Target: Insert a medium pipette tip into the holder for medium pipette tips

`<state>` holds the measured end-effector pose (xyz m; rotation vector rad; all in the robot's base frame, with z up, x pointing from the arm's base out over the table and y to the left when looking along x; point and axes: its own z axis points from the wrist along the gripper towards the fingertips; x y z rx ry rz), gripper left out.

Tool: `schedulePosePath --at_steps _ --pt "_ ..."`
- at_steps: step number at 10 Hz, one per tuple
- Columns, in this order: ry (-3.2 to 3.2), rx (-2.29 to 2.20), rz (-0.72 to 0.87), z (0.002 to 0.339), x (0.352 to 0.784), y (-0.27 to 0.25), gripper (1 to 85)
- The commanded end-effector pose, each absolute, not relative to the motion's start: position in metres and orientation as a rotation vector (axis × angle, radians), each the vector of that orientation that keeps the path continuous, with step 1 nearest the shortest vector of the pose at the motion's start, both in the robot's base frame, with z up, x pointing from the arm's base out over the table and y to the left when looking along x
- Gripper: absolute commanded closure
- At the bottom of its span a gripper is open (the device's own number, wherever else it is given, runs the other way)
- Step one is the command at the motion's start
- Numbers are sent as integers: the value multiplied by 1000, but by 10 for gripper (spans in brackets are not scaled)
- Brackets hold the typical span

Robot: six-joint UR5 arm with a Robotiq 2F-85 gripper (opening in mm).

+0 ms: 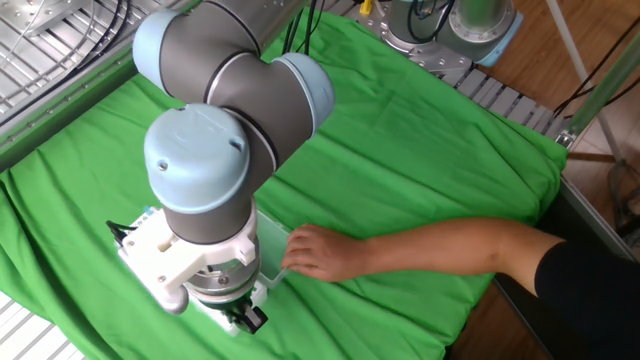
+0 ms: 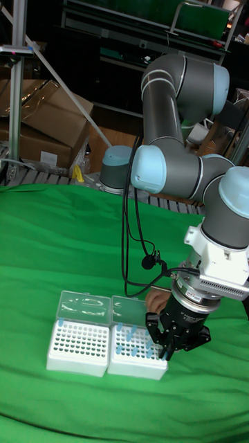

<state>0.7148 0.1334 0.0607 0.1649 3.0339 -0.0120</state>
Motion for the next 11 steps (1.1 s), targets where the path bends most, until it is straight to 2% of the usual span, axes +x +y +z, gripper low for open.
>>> schedulePosePath --at_steps 1,2,4,11 --pt "3042 211 -17 61 711 132 767" --pt "3044 216 -22 62 711 132 817" --pt "3044 218 -31 64 711 131 847" --pt "3078 207 -42 105 705 129 847"
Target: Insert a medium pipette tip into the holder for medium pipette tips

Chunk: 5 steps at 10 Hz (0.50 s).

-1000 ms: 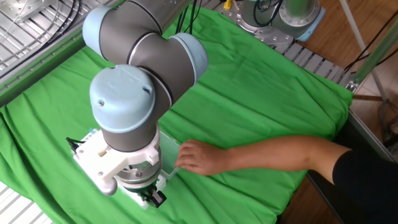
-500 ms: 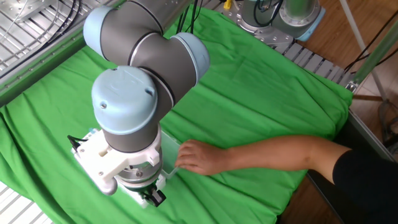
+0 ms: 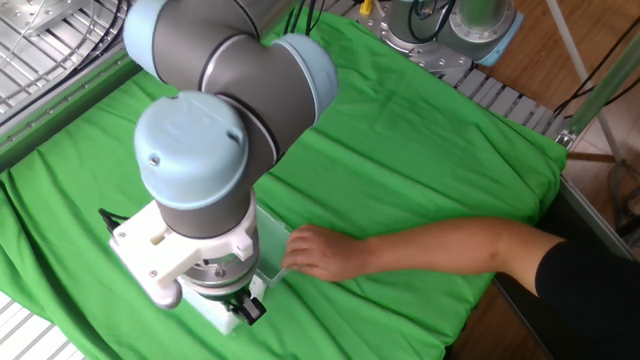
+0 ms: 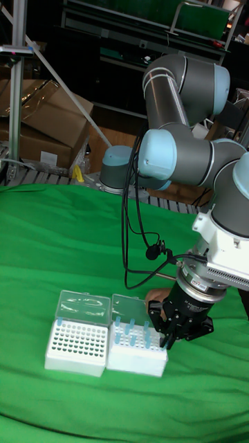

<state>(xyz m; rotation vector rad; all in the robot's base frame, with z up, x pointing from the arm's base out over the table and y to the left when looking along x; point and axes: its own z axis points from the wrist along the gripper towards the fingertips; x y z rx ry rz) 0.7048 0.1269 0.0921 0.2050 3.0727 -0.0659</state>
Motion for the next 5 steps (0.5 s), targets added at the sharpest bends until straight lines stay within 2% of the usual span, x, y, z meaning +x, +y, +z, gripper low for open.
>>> schedulePosePath --at_steps 1,5 --pt "3075 207 -42 105 705 129 847" --pt "3034 218 -18 102 715 133 847"
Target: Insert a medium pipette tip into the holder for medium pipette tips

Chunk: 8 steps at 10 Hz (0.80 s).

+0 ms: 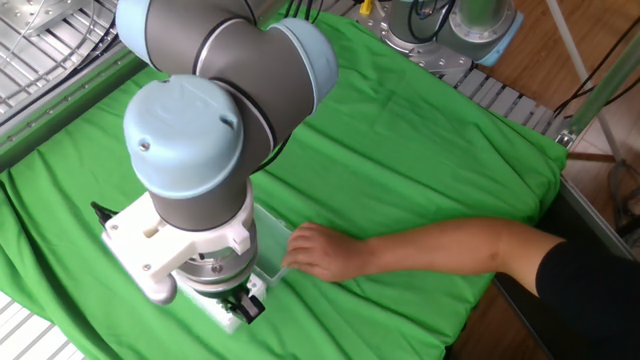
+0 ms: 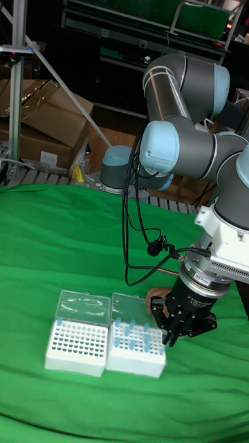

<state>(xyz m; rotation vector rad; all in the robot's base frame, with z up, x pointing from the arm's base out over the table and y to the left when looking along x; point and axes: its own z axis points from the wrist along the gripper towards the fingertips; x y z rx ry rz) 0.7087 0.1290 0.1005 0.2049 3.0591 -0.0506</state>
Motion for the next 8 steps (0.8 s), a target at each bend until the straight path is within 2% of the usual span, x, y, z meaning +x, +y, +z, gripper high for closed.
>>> schedulePosePath --at_steps 1,8 --pt "3024 221 -17 102 718 133 847" --pt "3051 226 -34 126 704 131 847"
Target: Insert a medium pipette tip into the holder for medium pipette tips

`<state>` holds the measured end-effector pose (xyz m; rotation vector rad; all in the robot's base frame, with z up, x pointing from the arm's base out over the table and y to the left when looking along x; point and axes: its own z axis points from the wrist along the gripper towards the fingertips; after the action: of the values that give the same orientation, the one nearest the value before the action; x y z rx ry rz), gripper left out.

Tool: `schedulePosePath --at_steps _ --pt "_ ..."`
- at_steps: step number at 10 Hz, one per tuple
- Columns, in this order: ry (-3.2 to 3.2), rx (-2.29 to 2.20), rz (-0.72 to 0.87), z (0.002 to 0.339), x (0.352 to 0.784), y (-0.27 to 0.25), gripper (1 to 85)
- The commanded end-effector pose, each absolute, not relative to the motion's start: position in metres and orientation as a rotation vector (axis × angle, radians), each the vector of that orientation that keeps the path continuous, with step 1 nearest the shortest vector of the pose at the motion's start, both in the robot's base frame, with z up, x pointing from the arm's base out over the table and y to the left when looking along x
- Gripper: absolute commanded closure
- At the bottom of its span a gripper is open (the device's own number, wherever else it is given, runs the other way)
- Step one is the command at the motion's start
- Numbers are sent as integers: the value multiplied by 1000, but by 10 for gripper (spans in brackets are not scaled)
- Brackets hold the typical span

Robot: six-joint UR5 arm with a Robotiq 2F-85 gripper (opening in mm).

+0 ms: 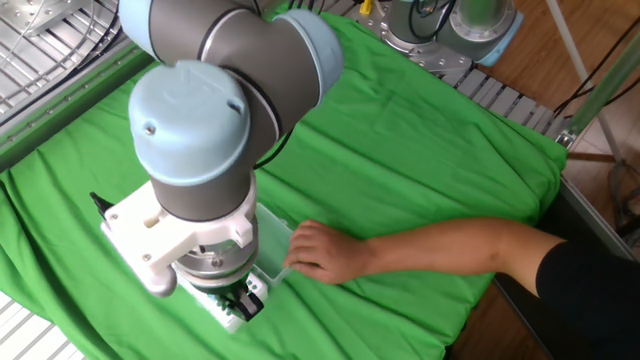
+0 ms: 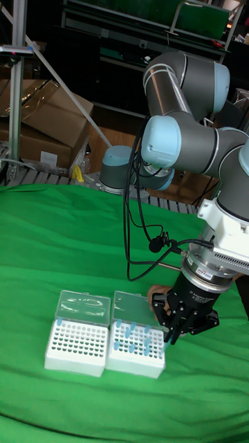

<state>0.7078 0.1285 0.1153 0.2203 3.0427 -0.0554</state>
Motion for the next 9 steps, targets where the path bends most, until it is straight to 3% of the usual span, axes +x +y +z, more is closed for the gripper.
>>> schedulePosePath --at_steps 1,5,9 --pt "3054 219 -30 130 704 130 847" --pt "3092 140 -45 161 707 112 847" --pt "3092 -160 -152 180 728 51 847"
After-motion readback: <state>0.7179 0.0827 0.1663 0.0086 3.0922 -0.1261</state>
